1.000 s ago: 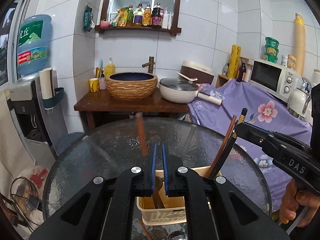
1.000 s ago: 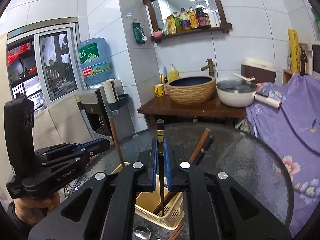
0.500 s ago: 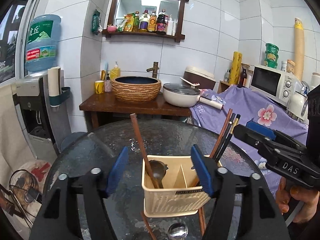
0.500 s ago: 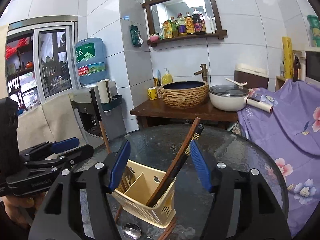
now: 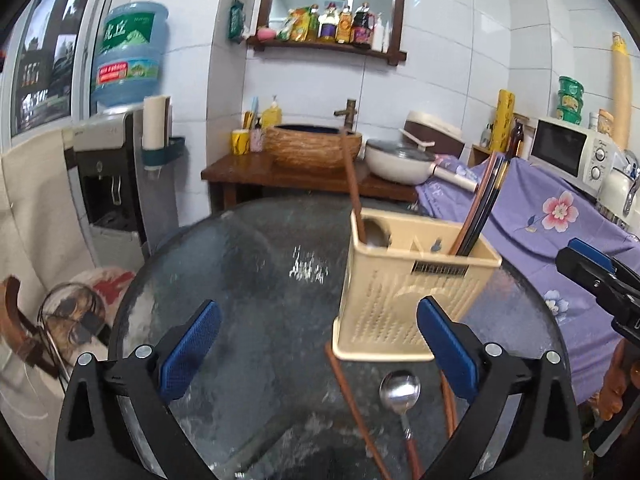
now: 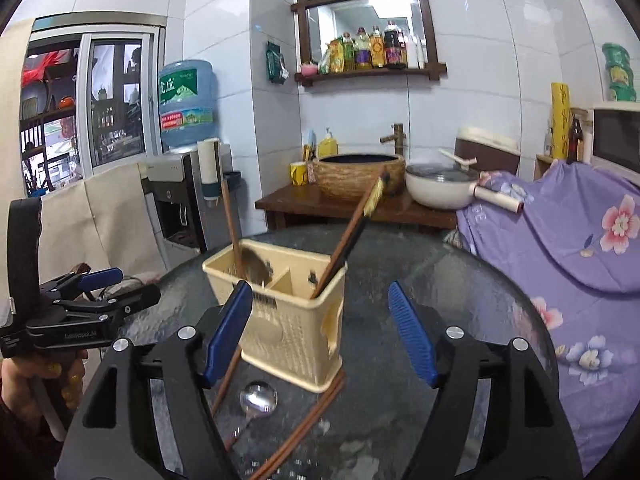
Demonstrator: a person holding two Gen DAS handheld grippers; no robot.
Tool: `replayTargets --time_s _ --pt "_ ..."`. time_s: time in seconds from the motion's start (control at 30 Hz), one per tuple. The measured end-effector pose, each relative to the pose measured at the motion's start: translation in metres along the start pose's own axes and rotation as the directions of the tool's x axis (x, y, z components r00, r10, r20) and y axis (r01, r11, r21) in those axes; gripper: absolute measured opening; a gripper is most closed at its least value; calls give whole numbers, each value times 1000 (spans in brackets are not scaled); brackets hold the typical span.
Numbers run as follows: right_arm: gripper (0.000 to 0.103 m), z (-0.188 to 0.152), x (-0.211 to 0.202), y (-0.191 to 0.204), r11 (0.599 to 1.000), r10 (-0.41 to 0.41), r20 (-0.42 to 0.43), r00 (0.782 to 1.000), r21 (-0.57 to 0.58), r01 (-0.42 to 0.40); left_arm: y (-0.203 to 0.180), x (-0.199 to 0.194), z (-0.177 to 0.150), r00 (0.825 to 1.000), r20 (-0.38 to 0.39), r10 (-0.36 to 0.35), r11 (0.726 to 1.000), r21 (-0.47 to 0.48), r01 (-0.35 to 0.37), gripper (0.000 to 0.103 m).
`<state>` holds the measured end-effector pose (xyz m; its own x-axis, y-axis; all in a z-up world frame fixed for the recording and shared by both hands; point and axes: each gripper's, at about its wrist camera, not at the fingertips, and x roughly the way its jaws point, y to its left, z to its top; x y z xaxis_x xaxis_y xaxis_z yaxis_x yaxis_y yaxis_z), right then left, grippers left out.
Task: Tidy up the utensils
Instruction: 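Open both tools and move them back over the remaining utensils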
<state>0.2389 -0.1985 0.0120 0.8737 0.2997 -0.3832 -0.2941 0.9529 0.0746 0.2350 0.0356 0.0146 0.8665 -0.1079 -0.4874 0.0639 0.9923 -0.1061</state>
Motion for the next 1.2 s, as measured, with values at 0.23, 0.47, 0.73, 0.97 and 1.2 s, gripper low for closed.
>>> replayTargets --time_s 0.23,0.47,0.73,0.97,1.2 --pt "74 -57 26 -7 999 -32 -191 981 18 36 8 22 -43 992 -121 15 999 -31 -19 92" --pt "74 -95 50 -9 998 -64 -308 949 10 70 11 30 -65 984 -172 38 999 -30 -43 89" --pt "74 -110 64 0 995 -102 -364 926 -34 96 9 37 -86 973 -228 48 999 -10 -51 71" --pt "74 -117 72 1 992 -128 -391 912 -54 116 9 45 -94 963 -266 37 999 -11 -42 56" --pt "74 -118 87 20 989 -135 -421 897 -106 99 -5 51 -93 962 -270 23 1000 10 -21 56"
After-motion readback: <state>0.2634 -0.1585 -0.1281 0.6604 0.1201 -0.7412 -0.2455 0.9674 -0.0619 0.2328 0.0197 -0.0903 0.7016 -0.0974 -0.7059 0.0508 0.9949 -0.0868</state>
